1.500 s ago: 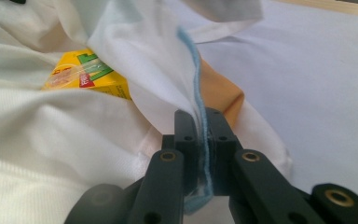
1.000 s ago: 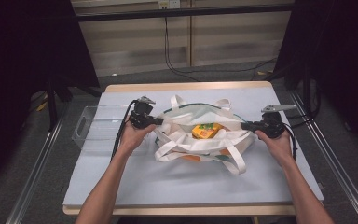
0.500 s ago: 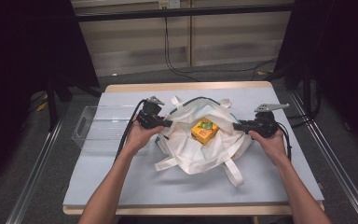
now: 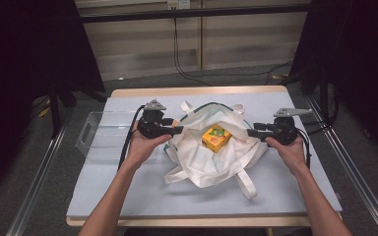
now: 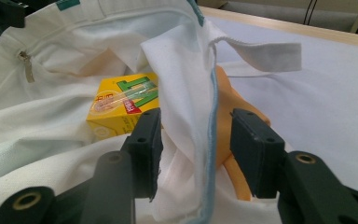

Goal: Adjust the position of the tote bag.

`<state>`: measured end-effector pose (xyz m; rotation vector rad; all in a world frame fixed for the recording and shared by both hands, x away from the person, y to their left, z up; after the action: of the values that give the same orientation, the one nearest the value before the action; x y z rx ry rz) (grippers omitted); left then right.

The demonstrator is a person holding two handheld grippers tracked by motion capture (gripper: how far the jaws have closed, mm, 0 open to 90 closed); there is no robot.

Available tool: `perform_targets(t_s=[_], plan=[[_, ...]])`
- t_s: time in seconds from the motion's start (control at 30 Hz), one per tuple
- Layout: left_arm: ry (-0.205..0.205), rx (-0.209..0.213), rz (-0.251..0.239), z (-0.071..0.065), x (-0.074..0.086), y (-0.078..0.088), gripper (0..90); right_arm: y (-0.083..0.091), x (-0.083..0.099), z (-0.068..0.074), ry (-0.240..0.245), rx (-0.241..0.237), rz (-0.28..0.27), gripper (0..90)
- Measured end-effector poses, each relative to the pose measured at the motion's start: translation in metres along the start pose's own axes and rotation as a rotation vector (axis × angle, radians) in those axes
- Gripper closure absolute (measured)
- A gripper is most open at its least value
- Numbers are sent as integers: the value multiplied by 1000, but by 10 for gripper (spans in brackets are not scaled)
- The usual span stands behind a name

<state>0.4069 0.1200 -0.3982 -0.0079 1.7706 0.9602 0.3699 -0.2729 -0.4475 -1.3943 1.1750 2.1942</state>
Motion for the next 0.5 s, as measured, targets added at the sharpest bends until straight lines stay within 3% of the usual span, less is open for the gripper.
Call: perform_targets(t_s=[0.03,0.1,0.27,0.33,0.5], plan=[[4,-5,-19,-1,0,3,468,2,0,1,5,7,-5,540],[7,45,-30,-3,0,8,496,3,0,2,6,4,-2,567],[-24,55,-100,-15,4,22,531,11,1,12,27,13,-20,615],[-20,78,-119,-20,6,24,540,16,2,14,33,11,-33,629],[-44,120,-76,-31,10,9,584,24,11,21,24,-6,-38,647]])
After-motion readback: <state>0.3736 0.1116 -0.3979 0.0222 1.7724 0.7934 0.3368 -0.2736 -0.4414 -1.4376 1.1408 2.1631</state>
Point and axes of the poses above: each handheld gripper's, and its own axes: y roughly backward along the jaws, x roughly out of its underside, z roughly to its left, the point moved 2 cm from there along -y, roughly forward along the jaws
